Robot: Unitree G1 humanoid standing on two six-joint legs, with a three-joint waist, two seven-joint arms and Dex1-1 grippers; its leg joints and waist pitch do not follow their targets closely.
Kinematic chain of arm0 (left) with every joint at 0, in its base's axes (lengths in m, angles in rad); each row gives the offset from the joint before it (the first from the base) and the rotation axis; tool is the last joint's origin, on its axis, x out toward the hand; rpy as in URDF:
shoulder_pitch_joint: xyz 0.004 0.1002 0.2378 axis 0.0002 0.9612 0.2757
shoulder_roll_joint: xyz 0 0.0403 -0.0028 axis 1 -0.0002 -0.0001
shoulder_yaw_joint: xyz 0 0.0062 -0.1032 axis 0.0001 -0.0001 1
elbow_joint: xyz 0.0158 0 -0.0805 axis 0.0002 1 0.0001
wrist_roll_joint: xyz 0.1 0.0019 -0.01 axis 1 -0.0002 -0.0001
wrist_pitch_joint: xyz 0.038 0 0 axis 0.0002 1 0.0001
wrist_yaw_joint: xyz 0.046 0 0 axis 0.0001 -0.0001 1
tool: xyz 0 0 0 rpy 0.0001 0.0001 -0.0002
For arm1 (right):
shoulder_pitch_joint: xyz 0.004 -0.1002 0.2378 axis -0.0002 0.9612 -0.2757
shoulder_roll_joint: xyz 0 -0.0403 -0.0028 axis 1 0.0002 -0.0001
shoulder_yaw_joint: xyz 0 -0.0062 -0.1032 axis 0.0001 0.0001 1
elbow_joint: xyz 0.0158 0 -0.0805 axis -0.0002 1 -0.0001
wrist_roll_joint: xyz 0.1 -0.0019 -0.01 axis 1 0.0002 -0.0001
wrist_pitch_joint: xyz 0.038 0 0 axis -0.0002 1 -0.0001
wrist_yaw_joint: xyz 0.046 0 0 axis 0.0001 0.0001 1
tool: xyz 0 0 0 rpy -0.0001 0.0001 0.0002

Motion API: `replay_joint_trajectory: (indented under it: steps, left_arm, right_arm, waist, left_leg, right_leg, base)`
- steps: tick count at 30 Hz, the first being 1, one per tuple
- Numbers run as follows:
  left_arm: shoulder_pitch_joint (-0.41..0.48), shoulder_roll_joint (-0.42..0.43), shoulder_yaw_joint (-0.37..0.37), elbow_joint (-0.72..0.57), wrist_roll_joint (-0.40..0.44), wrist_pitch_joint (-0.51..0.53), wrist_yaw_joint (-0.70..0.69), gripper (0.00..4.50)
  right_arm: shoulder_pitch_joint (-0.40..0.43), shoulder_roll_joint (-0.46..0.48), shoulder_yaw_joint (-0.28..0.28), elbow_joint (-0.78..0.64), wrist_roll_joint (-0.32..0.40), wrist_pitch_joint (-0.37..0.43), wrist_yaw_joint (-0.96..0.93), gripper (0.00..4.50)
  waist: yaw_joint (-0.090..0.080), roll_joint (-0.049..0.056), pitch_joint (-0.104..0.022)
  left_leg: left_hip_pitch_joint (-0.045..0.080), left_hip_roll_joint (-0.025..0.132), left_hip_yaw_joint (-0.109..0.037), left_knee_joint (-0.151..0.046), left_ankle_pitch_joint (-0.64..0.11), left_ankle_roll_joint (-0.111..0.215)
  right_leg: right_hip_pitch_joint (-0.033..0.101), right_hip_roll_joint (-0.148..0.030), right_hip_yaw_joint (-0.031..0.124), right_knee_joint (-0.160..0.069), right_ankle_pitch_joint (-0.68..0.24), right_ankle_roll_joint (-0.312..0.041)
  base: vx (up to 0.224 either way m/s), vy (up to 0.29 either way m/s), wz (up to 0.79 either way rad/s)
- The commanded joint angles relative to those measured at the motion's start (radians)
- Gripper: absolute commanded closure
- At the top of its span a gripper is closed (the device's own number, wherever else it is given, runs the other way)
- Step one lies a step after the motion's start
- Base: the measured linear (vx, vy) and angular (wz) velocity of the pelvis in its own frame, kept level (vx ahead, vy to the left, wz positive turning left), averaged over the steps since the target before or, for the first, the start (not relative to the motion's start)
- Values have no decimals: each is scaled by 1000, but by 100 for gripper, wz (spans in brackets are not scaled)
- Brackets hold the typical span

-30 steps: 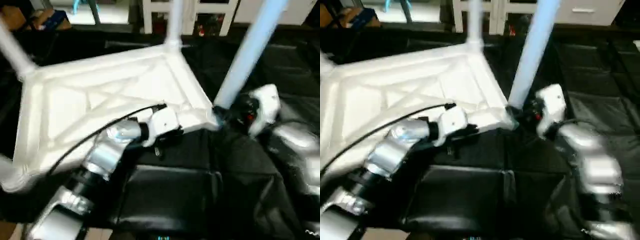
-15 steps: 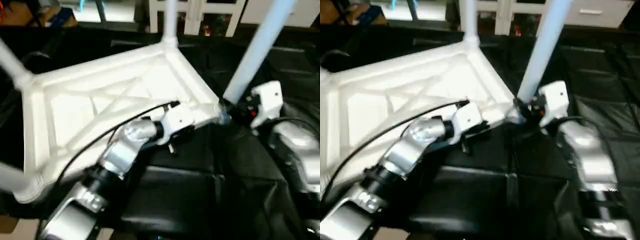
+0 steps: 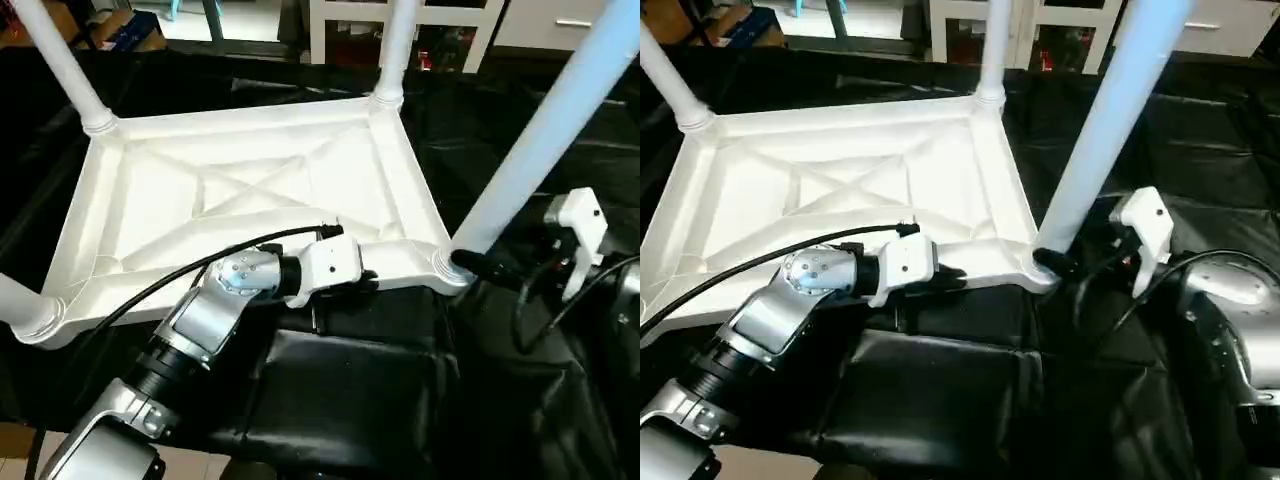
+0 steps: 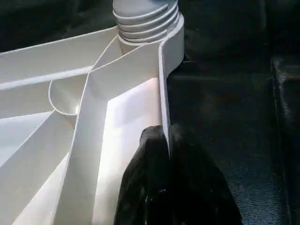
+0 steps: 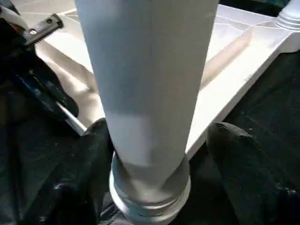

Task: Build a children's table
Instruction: Rotate leg to tighten

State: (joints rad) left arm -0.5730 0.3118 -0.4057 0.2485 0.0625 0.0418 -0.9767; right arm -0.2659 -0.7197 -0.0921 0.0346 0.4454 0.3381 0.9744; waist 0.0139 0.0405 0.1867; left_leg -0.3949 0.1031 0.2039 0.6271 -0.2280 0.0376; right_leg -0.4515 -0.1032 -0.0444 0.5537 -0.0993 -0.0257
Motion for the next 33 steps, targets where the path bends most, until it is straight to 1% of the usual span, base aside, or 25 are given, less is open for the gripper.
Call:
replay_joint_trajectory:
  steps: [1,2,3,6,12,13,15,16,17,18,19,20,21,22,23,24,25,26,27,28,29,30,31,32,33]
  left_arm:
    - [20,15,-3,-12,-23,-18,-34,450]
    - [20,16,-4,-13,-26,-18,-36,450]
    - [20,16,-5,-13,-27,-19,-37,450]
    - [20,18,-4,-15,-28,-19,-42,450]
    - [22,21,-4,-17,-25,-17,-47,450]
    - [26,21,-6,-20,-25,-16,-47,450]
    - [25,19,-9,-19,-14,-5,-33,450]
    - [23,15,-14,-16,-6,2,-25,450]
    - [22,13,-17,-14,0,7,-20,450]
    - [18,3,-21,-9,13,18,0,450]
    - [14,-4,-22,-5,22,26,15,450]
    - [3,-28,-25,2,35,56,48,450]
    - [-4,-45,-27,8,44,77,71,450]
    - [-13,-64,-29,13,47,91,87,450]
    - [-29,-91,-35,22,59,113,116,450]
    - [-33,-98,-36,24,62,117,122,450]
    - [-44,-116,-39,31,68,129,139,450]
    - [-59,-142,-41,41,74,147,161,450]
    - [-95,-207,-40,70,83,188,219,450]
    - [-95,-207,-40,70,83,188,219,450]
    - [-119,-244,-40,102,91,199,251,450]
    - [-119,-244,-40,102,91,199,251,450]
    - [-128,-250,-37,129,97,188,259,450]
    - [-129,-250,-37,131,98,187,260,450]
    - [-130,-243,-37,141,107,177,263,450]
  right_arm:
    - [-5,-16,-50,19,24,13,6,158]
    - [-6,-16,-49,20,31,18,10,158]
    - [-7,-14,-49,20,37,23,12,183]
    - [-6,-14,-46,17,48,36,26,196]
    - [-1,-8,-51,13,61,48,37,253]
    - [0,3,-53,12,64,50,14,255]
    - [-7,19,-50,14,42,57,-42,257]
    - [-14,29,-35,20,3,62,-95,257]
    - [-19,36,-24,24,-25,65,-133,257]
    - [-27,57,-12,26,-53,95,-194,258]
    - [-33,72,-5,28,-69,116,-233,259]
    - [-57,128,-15,49,-91,162,-352,259]
    - [-74,168,-24,65,-106,194,-436,260]
    - [-92,206,-34,84,-129,219,-527,261]
    - [-111,252,-47,116,-162,217,-636,261]
    - [-115,262,-50,123,-170,214,-660,261]
    - [-124,290,-61,141,-185,204,-719,261]
    - [-135,330,-81,166,-193,187,-794,261]
    - [-159,407,-98,223,-219,136,-915,261]
    - [-159,407,-98,223,-219,136,-915,262]
    - [-172,437,-65,251,-219,130,-898,262]
    - [-172,437,-65,251,-219,130,-898,262]
    - [-168,442,-38,231,-215,116,-846,262]
    - [-168,442,-36,229,-215,116,-843,262]
    - [-163,432,-20,207,-214,116,-806,262]
  waist:
    - [2,-18,-87]
    - [2,-17,-87]
    - [2,-18,-88]
    - [2,-18,-89]
    - [2,-19,-90]
    - [2,-19,-92]
    - [2,-18,-92]
    - [2,-17,-91]
    - [0,-17,-91]
    - [-5,-19,-90]
    - [-11,-18,-88]
    - [-11,-15,-87]
    - [-21,-16,-85]
    - [-24,-16,-85]
    - [-31,-24,-85]
    - [-34,-23,-84]
    - [-36,-19,-84]
    - [-39,-23,-85]
    - [-39,-16,-87]
    - [-43,-16,-88]
    - [-39,-20,-90]
    - [-40,-20,-90]
    - [-35,-20,-90]
    - [-34,-20,-90]
    - [-32,-16,-92]
  left_leg:
    - [28,123,-59,-92,-87,168]
    - [28,123,-59,-91,-82,171]
    - [27,122,-59,-90,-72,176]
    - [27,123,-59,-90,-68,183]
    - [27,122,-59,-89,-63,182]
    - [27,122,-58,-88,-61,182]
    - [26,122,-58,-88,-59,182]
    - [27,122,-58,-89,-59,180]
    - [25,121,-59,-90,-62,173]
    - [23,120,-60,-91,-75,162]
    - [21,118,-62,-92,-95,150]
    - [22,118,-62,-94,-112,141]
    - [19,114,-64,-95,-128,116]
    - [18,112,-66,-96,-149,102]
    - [17,110,-69,-98,-185,74]
    - [18,110,-69,-97,-193,63]
    - [22,110,-69,-99,-216,42]
    - [24,110,-66,-99,-215,35]
    - [27,109,-65,-100,-219,24]
    - [27,107,-61,-100,-223,21]
    - [31,107,-61,-101,-230,15]
    - [28,106,-62,-101,-230,19]
    - [25,107,-61,-103,-218,41]
    - [24,107,-60,-102,-213,48]
    - [24,108,-60,-101,-198,62]
  right_leg:
    - [63,-73,46,-38,-239,-303]
    - [63,-73,45,-38,-235,-305]
    - [63,-72,45,-37,-229,-305]
    - [63,-73,44,-37,-237,-304]
    - [63,-72,44,-37,-250,-300]
    - [64,-72,44,-37,-249,-299]
    - [63,-71,43,-38,-250,-298]
    - [62,-71,43,-38,-252,-297]
    - [61,-68,42,-38,-263,-292]
    - [62,-69,42,-40,-282,-289]
    - [64,-69,42,-43,-314,-281]
    - [63,-70,42,-47,-337,-275]
    - [59,-68,42,-49,-369,-265]
    - [61,-69,40,-52,-398,-254]
    - [63,-70,38,-57,-449,-230]
    - [59,-72,40,-59,-466,-222]
    - [56,-69,39,-62,-490,-209]
    - [52,-69,41,-64,-477,-208]
    - [50,-66,40,-62,-457,-210]
    - [46,-65,41,-65,-447,-214]
    - [48,-63,39,-66,-429,-215]
    - [50,-63,40,-63,-414,-222]
    - [57,-64,41,-61,-368,-232]
    - [57,-65,41,-59,-354,-235]
    - [59,-66,42,-56,-326,-244]
  base:
    - [0,0,0]
    - [0,0,0]
    - [0,0,0]
    - [0,0,0]
    - [0,0,0]
    - [0,0,0]
    - [0,0,0]
    - [0,0,0]
    - [0,0,0]
    - [0,0,0]
    - [0,0,0]
    - [0,0,0]
    - [0,0,0]
    - [0,0,0]
    - [0,0,0]
    - [0,0,0]
    - [0,0,0]
    - [0,0,0]
    - [0,0,0]
    - [0,0,0]
    - [0,0,0]
    - [0,0,0]
    - [0,0,0]
    - [0,0,0]
    - [0,0,0]
